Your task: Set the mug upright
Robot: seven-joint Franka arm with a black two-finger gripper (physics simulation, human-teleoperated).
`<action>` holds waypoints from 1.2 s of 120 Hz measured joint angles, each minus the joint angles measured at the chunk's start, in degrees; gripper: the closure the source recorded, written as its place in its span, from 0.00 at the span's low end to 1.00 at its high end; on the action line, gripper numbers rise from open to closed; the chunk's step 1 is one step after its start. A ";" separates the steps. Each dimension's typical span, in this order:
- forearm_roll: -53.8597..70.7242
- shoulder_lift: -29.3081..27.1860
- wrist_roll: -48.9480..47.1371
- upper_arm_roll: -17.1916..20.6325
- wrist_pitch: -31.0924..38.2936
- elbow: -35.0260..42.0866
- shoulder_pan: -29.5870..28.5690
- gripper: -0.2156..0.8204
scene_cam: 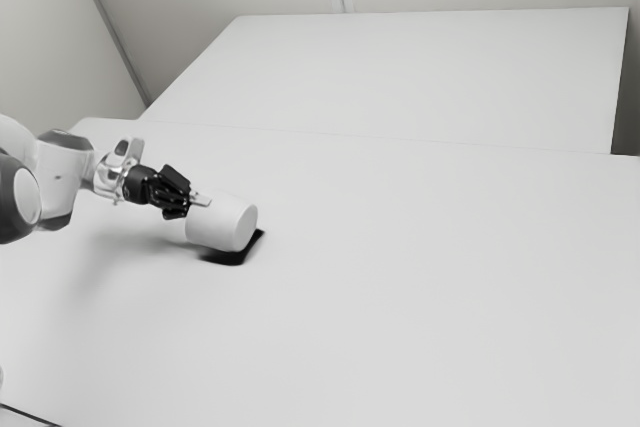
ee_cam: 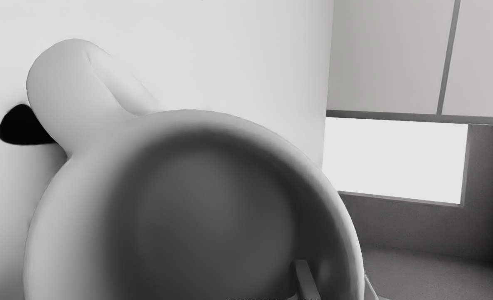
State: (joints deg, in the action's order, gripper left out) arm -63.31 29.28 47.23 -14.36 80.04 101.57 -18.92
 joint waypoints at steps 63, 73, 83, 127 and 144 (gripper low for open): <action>54.30 -7.63 -14.16 14.60 18.21 -16.96 8.04 0.97; 59.97 -11.54 -18.51 14.96 25.53 -8.17 11.45 0.97; 63.85 -14.28 -23.13 15.32 32.14 -0.58 13.85 0.97; 67.13 -17.88 -39.52 15.67 46.02 10.34 15.49 0.76; 66.73 -17.99 -43.47 15.64 47.03 10.65 15.50 0.49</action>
State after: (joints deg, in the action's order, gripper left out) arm 3.42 11.29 3.77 1.28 127.06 112.23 -3.42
